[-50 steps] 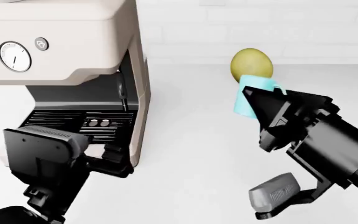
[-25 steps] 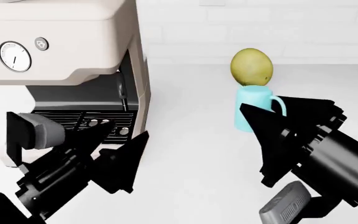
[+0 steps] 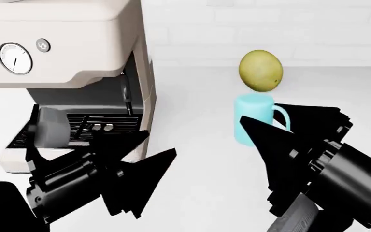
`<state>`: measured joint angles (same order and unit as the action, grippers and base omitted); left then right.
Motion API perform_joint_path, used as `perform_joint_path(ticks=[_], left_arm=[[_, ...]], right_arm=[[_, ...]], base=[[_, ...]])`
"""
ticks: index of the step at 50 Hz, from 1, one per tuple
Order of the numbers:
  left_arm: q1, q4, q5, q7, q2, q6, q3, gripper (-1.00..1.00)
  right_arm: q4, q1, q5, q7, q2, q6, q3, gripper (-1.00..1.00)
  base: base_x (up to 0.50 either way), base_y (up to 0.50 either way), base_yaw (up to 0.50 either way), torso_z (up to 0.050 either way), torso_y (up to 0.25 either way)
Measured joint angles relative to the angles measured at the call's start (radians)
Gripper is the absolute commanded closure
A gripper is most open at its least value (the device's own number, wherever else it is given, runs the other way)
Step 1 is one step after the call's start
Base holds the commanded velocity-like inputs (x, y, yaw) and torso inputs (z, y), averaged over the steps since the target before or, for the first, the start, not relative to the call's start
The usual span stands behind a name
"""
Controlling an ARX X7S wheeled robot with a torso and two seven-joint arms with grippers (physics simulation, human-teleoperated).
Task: A wet mug is on the counter and needs to be dried. Pick it up and place it upside down in the open cabinet.
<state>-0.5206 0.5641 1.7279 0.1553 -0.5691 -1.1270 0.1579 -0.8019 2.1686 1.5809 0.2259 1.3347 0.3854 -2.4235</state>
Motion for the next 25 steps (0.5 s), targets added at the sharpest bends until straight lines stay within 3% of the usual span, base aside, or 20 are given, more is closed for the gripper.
perform_joint_path(ticks=[25], left_arm=[[-0.07, -0.013, -0.009, -0.059, 0.009, -0.06, -0.111, -1.0]], right_arm=[[-0.03, -0.027, 0.001, -0.005, -0.043, 0.023, 0.047, 1.0]], base=[[0.0, 0.0, 0.0, 0.0, 0.0]])
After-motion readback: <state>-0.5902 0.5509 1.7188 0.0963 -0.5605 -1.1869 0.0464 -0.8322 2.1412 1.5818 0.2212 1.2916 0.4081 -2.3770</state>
